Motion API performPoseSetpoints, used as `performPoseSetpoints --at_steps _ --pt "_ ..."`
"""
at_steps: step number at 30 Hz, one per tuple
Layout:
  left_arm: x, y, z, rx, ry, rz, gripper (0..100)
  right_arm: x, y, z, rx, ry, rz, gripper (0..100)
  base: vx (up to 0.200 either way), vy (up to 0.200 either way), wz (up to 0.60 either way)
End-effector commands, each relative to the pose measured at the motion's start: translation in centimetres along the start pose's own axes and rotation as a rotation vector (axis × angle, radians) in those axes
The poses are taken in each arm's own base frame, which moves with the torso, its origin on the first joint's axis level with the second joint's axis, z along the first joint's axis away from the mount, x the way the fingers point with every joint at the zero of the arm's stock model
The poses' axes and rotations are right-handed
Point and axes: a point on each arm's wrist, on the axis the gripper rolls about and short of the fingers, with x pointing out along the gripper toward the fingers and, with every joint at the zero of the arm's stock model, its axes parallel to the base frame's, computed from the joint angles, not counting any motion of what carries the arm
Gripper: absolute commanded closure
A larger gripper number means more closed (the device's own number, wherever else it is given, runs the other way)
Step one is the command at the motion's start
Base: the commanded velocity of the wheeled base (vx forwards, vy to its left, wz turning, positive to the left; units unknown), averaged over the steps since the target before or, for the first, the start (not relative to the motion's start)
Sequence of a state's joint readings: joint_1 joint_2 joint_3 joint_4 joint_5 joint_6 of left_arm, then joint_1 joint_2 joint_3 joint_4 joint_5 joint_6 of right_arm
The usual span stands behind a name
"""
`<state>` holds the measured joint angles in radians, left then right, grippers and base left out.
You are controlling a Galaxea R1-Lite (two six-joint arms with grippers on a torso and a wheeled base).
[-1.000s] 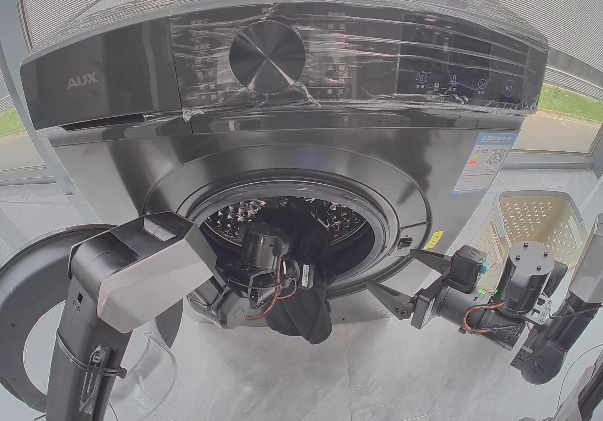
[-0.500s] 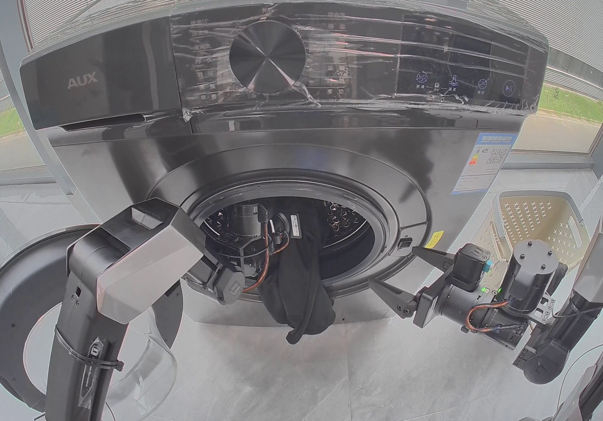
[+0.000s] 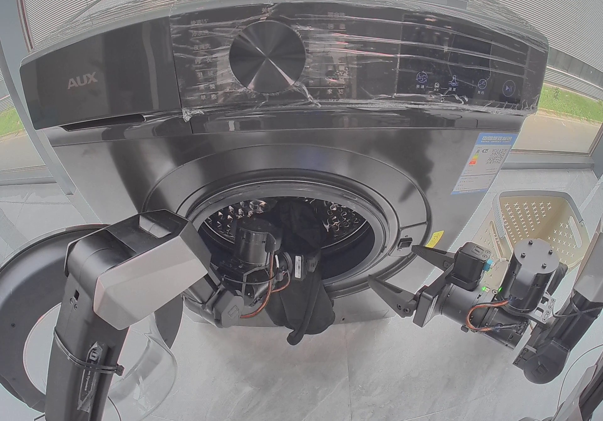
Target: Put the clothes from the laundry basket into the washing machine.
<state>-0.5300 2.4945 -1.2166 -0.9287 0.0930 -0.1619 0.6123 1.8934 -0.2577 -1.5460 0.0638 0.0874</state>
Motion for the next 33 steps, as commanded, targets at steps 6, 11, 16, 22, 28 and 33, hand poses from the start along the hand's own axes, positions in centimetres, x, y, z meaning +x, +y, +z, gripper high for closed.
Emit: performPoseSetpoints --at_steps 6,11,16,22,28,33 --pt "-1.7 -0.7 -1.4 0.052 0.104 -0.044 0 0.1 0.0 -0.1 0.000 0.002 0.002 0 0.000 0.000 0.00" --pt "-1.2 -0.3 -2.1 0.064 0.115 -0.036 0 0.1 0.1 0.0 0.000 -0.001 0.003 0 0.000 0.000 0.00" --pt "-0.8 -0.3 -2.5 0.065 0.114 -0.028 100 0.1 0.0 0.0 0.000 -0.004 0.002 0 0.000 0.000 0.00" --pt "0.5 -0.6 -0.5 0.044 0.002 -0.004 100 0.1 0.1 0.1 -0.001 -0.008 0.004 0 0.000 0.000 0.00" --pt "2.7 -1.0 2.6 -0.009 -0.211 0.042 100 0.1 0.0 0.2 -0.001 -0.013 0.003 0 0.000 0.000 0.00" --pt "3.5 -0.5 3.8 -0.028 -0.282 0.070 100 0.2 0.0 0.2 -0.001 -0.011 0.003 0 0.000 0.000 0.00"
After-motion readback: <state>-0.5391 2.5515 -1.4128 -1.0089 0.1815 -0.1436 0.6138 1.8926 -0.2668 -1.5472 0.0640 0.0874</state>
